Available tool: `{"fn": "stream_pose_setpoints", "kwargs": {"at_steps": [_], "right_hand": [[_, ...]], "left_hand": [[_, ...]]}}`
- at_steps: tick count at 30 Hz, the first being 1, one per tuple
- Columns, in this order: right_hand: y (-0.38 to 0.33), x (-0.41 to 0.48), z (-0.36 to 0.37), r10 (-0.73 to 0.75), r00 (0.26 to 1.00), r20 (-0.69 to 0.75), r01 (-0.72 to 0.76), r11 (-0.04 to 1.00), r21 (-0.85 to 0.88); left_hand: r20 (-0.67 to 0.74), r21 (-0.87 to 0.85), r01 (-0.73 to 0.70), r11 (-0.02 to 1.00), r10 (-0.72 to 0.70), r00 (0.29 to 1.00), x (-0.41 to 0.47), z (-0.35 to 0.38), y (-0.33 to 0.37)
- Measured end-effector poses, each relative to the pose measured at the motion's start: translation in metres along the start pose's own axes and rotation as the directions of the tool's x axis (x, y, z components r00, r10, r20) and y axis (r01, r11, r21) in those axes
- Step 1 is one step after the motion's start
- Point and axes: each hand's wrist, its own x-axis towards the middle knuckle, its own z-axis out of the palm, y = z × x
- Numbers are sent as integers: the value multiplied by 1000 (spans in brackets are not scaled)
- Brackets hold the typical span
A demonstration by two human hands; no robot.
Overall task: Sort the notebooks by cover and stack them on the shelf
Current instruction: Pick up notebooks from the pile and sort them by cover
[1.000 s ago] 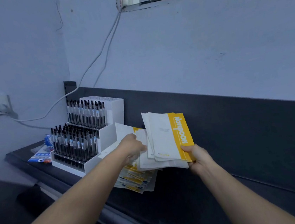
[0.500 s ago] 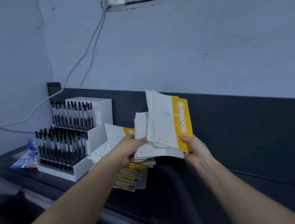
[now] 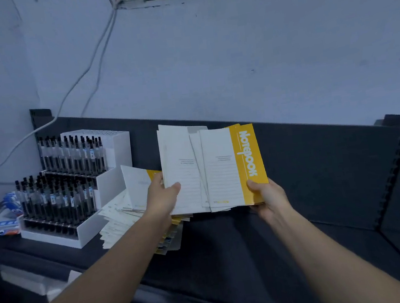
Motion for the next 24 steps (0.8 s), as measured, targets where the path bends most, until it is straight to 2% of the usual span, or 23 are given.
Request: {"fn": "stream_pose_setpoints", "kwargs": {"at_steps": [6, 12, 20, 24], "right_hand": [[-19, -18, -33, -150, 970, -192, 163, 985, 54], [-43, -39, -83, -207, 907, -365, 264, 958, 113], [-73, -81, -186, -268, 855, -443, 316, 948, 36], [-88, -107, -245, -265, 856, -444, 282, 959, -28]], "left_hand": [[10, -20, -97, 995, 98, 995, -20, 22, -6], [46, -71, -58, 996, 61, 997, -46, 61, -12], [136, -48, -6, 999, 12, 991, -115, 139, -25], [166, -38, 5, 999, 2, 986, -159, 184, -31]]}}
